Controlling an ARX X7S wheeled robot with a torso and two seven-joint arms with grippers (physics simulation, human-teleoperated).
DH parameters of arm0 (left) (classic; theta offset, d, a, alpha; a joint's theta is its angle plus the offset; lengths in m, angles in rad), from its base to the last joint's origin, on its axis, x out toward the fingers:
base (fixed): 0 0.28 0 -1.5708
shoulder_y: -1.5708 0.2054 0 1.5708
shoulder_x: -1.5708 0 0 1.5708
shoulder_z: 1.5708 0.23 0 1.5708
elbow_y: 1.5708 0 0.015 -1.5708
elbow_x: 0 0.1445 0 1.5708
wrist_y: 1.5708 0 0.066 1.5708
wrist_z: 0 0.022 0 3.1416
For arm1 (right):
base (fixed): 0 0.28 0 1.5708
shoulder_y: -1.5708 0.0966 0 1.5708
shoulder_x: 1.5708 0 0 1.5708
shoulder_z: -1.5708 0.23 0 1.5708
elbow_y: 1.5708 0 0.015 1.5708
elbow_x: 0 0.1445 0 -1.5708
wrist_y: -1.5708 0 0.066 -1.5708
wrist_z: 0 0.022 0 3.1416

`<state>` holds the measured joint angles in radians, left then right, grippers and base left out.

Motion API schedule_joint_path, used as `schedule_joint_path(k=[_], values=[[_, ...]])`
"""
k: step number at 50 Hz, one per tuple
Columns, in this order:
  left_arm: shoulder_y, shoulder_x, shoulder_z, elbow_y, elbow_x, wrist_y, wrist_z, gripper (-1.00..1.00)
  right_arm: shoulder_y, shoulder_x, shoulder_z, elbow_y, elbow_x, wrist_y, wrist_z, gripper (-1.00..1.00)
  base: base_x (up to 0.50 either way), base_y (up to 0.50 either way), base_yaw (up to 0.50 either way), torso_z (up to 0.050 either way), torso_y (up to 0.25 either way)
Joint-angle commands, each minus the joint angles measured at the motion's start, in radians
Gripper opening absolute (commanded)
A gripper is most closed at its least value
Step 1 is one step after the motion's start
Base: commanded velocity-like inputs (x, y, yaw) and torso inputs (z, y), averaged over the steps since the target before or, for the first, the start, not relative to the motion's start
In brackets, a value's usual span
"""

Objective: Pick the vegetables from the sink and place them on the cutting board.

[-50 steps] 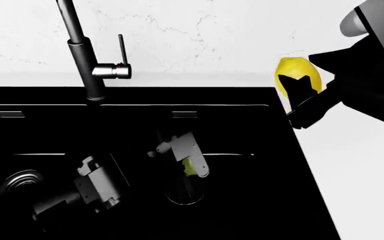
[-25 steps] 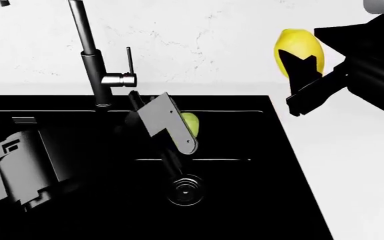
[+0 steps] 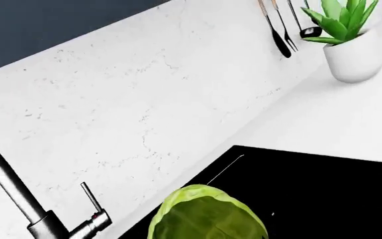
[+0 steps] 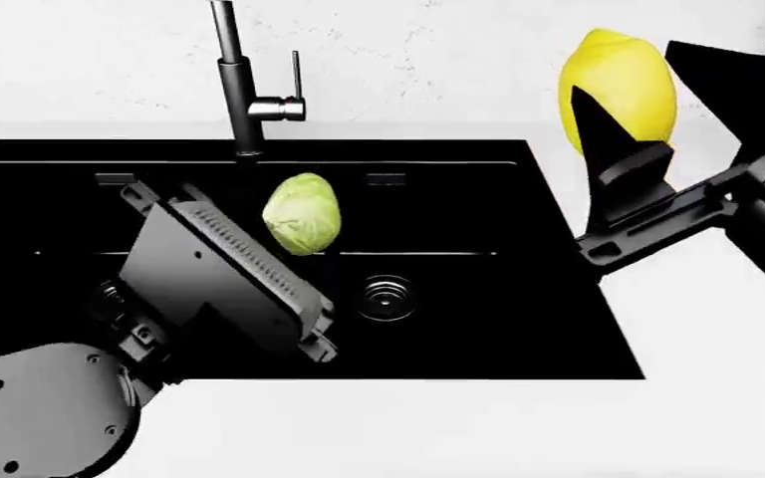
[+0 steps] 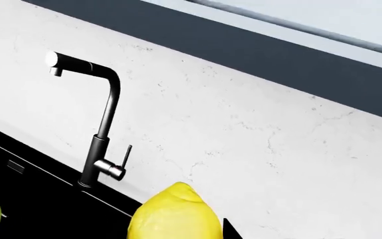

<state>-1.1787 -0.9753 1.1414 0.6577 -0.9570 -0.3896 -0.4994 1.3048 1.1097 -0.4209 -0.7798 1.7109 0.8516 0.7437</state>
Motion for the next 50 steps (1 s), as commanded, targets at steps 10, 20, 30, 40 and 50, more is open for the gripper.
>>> schedule_joint_path(k=[10,20,30,40,50], values=[[0.388,-0.155,-0.015,0.068,0.232,0.462,-0.296,-1.0,-0.471,0.116,0.064,-0.267,-0.343,-0.438,0.065,-1.0,-0.5,0.16,0.0,0.0,0.0],[0.416,-0.172,-0.06,-0.024,0.214,0.575,-0.334,-1.0,-0.394,0.271,-0.521,-0.267,-0.723,-0.866,0.151,-1.0,-0.43,0.34,0.0,0.0,0.0],[0.396,-0.189,-0.083,0.013,0.299,0.506,-0.447,-1.0,-0.473,0.266,-0.636,-0.237,-0.918,-0.989,0.21,-1.0,0.01,0.5,0.0,0.0,0.0],[0.397,-0.173,-0.085,0.065,0.346,0.464,-0.519,-1.0,-0.508,0.307,-0.647,-0.24,-0.958,-1.068,0.231,-1.0,0.07,0.5,0.0,0.0,0.0],[0.404,-0.162,-0.085,0.063,0.353,0.472,-0.518,-1.0,-0.502,0.293,-0.649,-0.234,-0.957,-1.054,0.228,-1.0,0.07,0.5,0.0,0.0,0.0]])
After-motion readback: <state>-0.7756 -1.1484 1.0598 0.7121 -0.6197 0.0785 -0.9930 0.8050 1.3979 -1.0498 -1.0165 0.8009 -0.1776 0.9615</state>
